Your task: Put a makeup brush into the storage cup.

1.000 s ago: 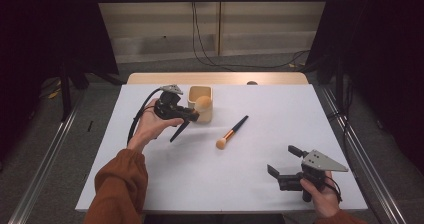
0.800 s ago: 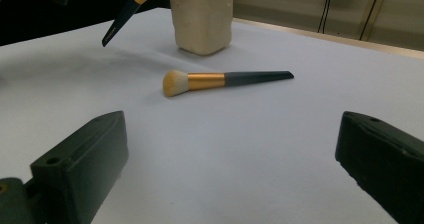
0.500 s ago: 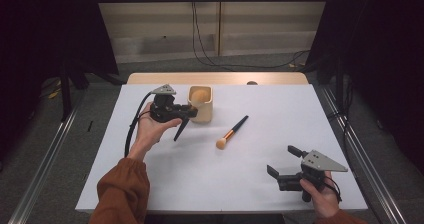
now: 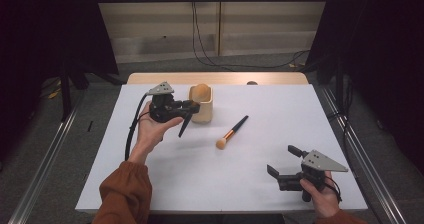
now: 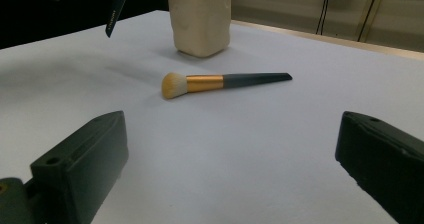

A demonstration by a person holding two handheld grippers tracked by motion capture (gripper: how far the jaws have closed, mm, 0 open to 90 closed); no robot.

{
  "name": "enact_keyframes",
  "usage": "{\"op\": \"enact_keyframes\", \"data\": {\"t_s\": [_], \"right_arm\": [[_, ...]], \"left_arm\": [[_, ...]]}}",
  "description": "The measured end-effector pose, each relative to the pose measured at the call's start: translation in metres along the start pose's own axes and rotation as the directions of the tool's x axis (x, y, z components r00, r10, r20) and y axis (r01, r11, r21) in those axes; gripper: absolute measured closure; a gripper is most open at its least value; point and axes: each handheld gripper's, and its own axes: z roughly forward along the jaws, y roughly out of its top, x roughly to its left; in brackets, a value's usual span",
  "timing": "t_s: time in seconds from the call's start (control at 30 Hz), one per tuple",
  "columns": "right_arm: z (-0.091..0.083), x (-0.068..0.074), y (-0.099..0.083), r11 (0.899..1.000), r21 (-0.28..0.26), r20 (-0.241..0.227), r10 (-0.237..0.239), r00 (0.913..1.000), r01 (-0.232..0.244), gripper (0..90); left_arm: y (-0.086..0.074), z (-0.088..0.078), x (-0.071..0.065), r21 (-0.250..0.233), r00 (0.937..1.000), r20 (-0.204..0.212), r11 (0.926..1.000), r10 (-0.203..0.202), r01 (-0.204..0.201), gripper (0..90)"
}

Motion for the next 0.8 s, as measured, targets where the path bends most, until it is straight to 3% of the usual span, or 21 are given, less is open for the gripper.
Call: {"op": "enact_keyframes", "data": {"t_s": [0.2, 0.43, 0.57, 0.8], "right_arm": [[0.000, 0.000, 0.000, 1.000, -0.001, 0.002, 0.003, 1.0000, -0.003, 0.2], [0.000, 0.000, 0.000, 1.000, 0.001, -0.005, -0.001, 1.0000, 0.001, 0.2], [0.000, 0.000, 0.000, 1.000, -0.001, -0.005, 0.000, 1.0000, 0.000, 0.2], [0.000, 0.000, 0.000, 1.000, -0.005, -0.006, 0.003, 1.0000, -0.003, 0.2]], "left_arm": [[0.011, -0.001, 0.002, -0.055, 0.9999, -0.010, 0.9984, -0.008, 0.007, 66.3], [0.022, 0.000, -0.001, -0.075, 0.9995, -0.026, 0.9970, 0.018, -0.020, 66.2], [0.032, -0.001, -0.006, -0.096, 0.9981, -0.036, 0.9939, 0.051, -0.054, 66.2], [0.047, -0.004, -0.006, -0.129, 0.9985, -0.042, 0.9908, 0.034, -0.039, 66.2]]}}
